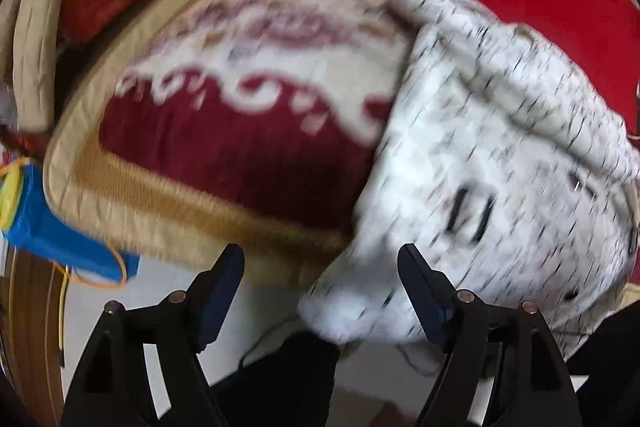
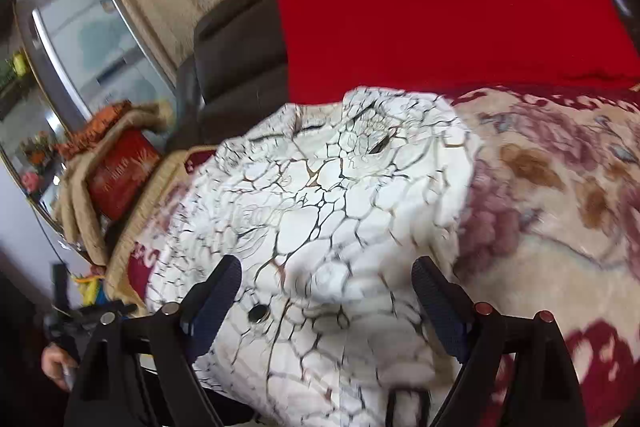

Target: Fold large clothes

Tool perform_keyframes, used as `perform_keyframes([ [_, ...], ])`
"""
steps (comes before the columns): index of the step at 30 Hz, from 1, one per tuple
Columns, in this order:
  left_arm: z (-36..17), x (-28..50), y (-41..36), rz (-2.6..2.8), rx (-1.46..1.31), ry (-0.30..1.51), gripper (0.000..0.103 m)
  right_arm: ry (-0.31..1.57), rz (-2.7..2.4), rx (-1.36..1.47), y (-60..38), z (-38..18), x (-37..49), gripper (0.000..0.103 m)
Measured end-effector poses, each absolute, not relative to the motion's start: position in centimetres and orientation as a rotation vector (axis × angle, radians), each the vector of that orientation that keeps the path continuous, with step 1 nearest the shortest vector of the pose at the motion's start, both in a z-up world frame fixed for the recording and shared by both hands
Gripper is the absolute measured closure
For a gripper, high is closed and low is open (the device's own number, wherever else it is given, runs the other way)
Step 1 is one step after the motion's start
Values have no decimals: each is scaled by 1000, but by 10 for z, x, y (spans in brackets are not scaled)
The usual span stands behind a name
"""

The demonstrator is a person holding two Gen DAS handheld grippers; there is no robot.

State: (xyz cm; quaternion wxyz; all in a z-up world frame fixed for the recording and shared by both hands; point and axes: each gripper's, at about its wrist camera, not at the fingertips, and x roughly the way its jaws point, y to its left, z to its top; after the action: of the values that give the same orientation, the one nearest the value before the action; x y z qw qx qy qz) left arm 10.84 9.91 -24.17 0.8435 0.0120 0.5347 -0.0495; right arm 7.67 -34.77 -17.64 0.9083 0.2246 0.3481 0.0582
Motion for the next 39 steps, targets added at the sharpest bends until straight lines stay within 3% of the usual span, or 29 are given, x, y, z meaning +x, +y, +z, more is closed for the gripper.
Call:
perform_keyframes([
  [8, -287, 102, 106, -204, 94, 1252, 23, 826, 116, 534, -356, -192, 4, 14],
  [14, -312, 118, 88, -378, 182, 1276, 24, 1075, 54, 493, -354, -233, -21, 14],
  [27, -324, 110, 41, -609, 341, 1174, 21, 1344, -109, 358, -335, -333, -4, 14],
  [28, -324, 110, 41, -619, 331, 1180, 21, 1335, -116, 373, -336, -337, -4, 16],
  [30, -325, 109, 45, -625, 319, 1184, 26, 1338, -85, 426, -335, -341, -5, 36],
  [31, -325, 107, 46, -634, 304, 1190, 39, 1345, -72, 424, -334, -341, -5, 62],
  [32, -323, 106, 48, -653, 275, 1200, 47, 1344, -77, 405, -333, -340, -5, 75],
  [33, -321, 107, 53, -663, 255, 1203, 61, 1336, -70, 397, -331, -335, -8, 79],
  [34, -319, 105, 56, -666, 240, 1205, 67, 1328, -51, 418, -329, -330, -10, 88],
  [37, -306, 102, 63, -694, 158, 1220, 90, 1282, 46, 509, -325, -307, -18, 92],
  [39, -289, 98, 69, -735, 88, 1224, 93, 1243, 123, 503, -313, -285, -21, 92],
])
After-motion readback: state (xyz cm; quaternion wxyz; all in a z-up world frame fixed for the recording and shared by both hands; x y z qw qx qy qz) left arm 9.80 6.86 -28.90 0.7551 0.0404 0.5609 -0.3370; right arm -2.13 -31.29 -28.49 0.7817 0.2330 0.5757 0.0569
